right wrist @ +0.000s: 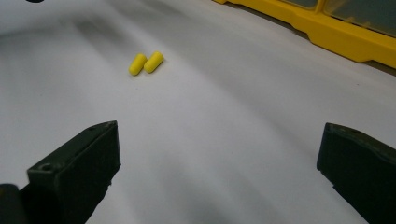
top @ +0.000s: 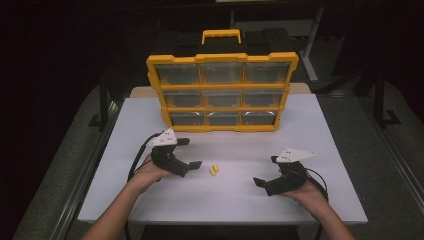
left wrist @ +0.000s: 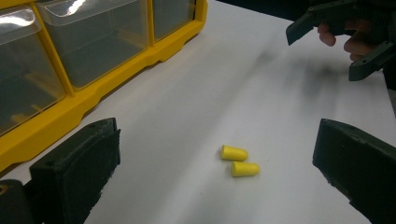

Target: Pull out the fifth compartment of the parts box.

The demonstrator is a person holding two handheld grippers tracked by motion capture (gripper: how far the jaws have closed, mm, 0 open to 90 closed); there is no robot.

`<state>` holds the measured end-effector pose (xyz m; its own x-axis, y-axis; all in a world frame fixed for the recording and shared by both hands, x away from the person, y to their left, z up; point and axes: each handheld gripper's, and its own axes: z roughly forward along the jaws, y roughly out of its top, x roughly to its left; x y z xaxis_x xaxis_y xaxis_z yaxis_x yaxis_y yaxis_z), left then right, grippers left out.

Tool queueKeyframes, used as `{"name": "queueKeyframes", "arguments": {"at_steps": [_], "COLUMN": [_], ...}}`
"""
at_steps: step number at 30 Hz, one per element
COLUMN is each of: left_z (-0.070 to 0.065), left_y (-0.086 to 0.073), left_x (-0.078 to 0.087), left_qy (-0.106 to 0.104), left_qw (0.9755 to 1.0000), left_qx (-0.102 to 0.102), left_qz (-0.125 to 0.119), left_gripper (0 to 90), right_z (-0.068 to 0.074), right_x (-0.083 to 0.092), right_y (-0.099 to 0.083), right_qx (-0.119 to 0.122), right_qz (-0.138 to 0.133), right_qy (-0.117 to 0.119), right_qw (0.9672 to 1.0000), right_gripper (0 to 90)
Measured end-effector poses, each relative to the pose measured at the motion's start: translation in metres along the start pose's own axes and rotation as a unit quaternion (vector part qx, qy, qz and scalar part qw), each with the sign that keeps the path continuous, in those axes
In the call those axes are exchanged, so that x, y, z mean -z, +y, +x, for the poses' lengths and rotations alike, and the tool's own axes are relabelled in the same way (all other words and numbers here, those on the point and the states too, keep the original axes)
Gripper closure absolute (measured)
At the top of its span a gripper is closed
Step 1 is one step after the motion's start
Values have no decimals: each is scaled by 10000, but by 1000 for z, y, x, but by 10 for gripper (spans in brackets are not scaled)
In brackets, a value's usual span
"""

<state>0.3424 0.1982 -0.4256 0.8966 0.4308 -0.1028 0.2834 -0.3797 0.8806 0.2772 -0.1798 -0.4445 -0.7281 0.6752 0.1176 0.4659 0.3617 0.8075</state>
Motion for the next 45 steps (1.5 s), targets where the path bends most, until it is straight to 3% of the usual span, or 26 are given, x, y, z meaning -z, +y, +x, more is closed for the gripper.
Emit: {"name": "queueKeyframes", "arguments": {"at_steps": [22,45], "left_z": [1,0], "left_y": [7,12], "left_x": [-12,-21], "left_qy": [-77,-50], "left_qw": [9999,9999], "left_qx": [-24,-110], "left_qz": [74,-53], "left_gripper": [3,44], "right_z": [0,1], "right_x": [0,0], "right_y": [0,0], "right_qx": [-13,-18], "right_qz": [-24,-43], "right_qy": [-7,8], "right_qw": [10000,10000], "right_gripper": [0,0]}}
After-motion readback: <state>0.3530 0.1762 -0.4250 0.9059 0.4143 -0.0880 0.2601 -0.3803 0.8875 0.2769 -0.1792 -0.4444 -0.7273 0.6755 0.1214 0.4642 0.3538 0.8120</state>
